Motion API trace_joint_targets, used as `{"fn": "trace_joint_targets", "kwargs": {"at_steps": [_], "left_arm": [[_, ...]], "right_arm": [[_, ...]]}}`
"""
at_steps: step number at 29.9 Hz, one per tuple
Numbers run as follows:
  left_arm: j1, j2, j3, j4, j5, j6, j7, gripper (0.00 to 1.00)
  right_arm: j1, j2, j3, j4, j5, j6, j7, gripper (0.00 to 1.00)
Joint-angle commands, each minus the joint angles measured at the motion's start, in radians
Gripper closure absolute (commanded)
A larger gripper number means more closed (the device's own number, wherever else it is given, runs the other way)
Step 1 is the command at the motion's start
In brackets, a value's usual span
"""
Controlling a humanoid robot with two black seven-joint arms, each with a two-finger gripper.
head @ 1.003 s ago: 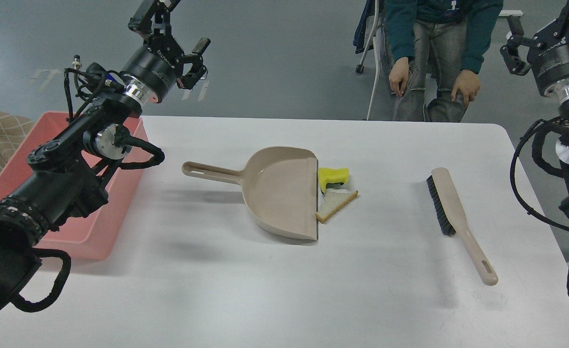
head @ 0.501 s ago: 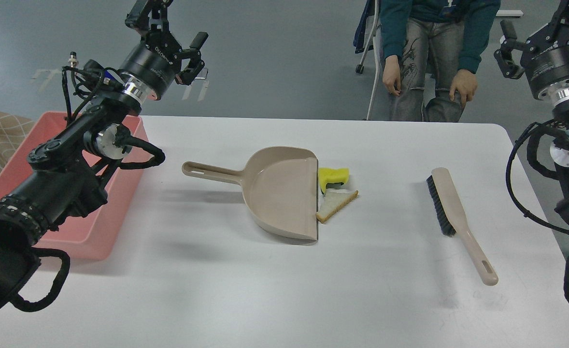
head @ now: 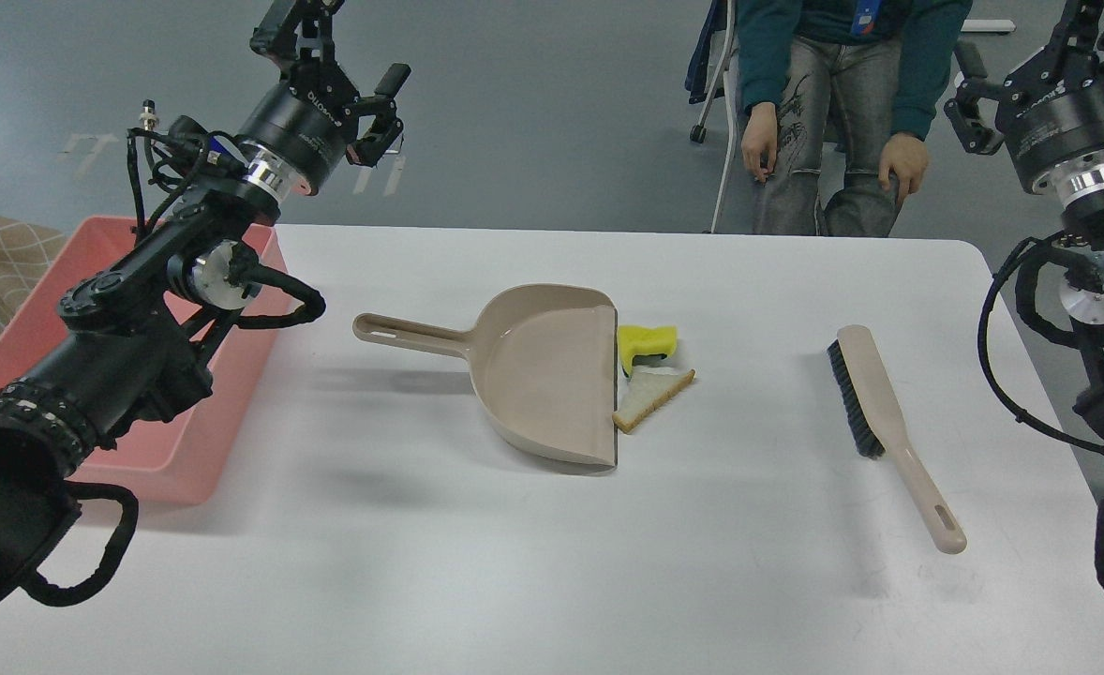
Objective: Sweep and dump garbage into bin
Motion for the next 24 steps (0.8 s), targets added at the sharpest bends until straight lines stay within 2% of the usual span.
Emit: {"fn": "trace_joint_targets", "kwargs": {"at_steps": [1, 14, 19, 24], "left_arm": [[0.0, 0.003, 0.0, -0.008, 0.0, 0.0, 0.002, 0.02], [0.003, 0.017, 0.002, -0.04, 0.006, 0.005, 0.006, 0.02], [0.009, 0.101, 0.047, -0.17, 0.085, 0.058, 0.006, 0.02], [0.021, 0.259, 0.147, -0.347, 0.092, 0.118, 0.009, 0.02]], "right_arm": [[0.003, 0.001, -0.001, 0.0, 0.0, 0.0, 0.0, 0.0], [0.002, 0.001, -0.002, 0.0, 0.0, -0.005, 0.0, 0.0], [0.006, -0.002, -0.002, 0.0, 0.0, -0.005, 0.0, 0.0], [0.008, -0.002, -0.004, 0.0, 0.0, -0.005, 0.0, 0.0]]}}
